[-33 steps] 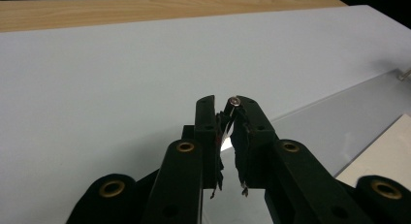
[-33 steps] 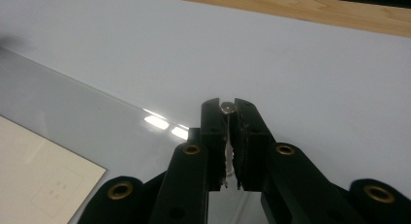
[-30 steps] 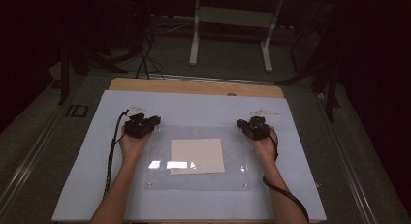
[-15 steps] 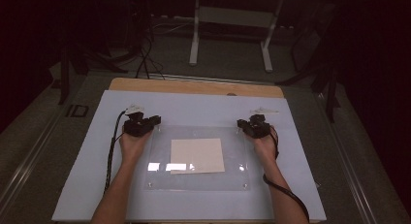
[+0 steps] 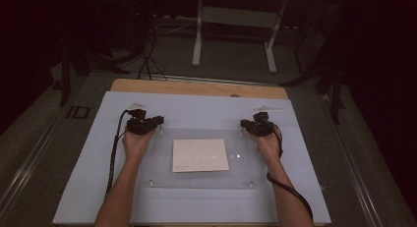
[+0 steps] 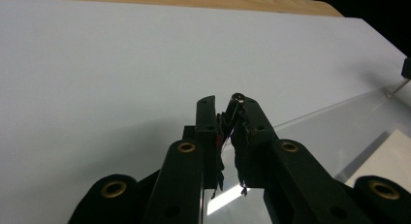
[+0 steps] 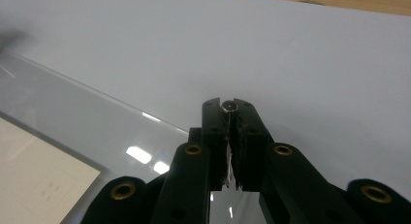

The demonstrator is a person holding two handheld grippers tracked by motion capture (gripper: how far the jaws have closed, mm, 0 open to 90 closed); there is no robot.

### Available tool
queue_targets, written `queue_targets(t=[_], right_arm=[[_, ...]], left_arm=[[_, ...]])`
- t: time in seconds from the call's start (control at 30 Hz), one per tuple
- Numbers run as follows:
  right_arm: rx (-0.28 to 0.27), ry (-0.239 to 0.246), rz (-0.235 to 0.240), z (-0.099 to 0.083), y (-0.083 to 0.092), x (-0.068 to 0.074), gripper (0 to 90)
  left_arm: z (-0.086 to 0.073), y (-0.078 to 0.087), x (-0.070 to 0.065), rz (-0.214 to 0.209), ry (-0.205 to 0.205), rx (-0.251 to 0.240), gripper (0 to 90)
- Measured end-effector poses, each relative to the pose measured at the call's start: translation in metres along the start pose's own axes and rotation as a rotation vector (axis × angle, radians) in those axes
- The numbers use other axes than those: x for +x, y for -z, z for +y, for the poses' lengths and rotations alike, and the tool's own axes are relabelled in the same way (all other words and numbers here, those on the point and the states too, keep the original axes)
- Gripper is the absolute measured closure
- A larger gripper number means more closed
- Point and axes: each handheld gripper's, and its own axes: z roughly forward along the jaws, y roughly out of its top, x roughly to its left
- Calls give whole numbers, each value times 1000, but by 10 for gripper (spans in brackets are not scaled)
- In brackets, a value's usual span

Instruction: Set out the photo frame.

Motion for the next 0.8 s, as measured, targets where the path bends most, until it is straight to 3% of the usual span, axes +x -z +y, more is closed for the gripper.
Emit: queue_targets(t=[0.1, 0.2, 0.47, 0.57, 0.7, 0.8], right_arm=[[1, -12, 1, 1, -1, -1, 853], [8, -7, -3, 3, -2, -1, 854], [19, -30, -16, 8, -5, -1, 842], [15, -31, -39, 10, -1, -1, 744], [-2, -52, -46, 14, 12, 2, 633], [-26, -54, -45, 17, 25, 7, 612]], left_arm=[[2, -2, 1, 2, 16, 10, 815], [7, -5, -4, 44, 20, 39, 820], [11, -11, -3, 60, 73, 50, 823], [12, -11, -4, 65, 54, 65, 825], [12, -13, -4, 64, 65, 64, 823], [12, -14, -3, 64, 80, 60, 823]])
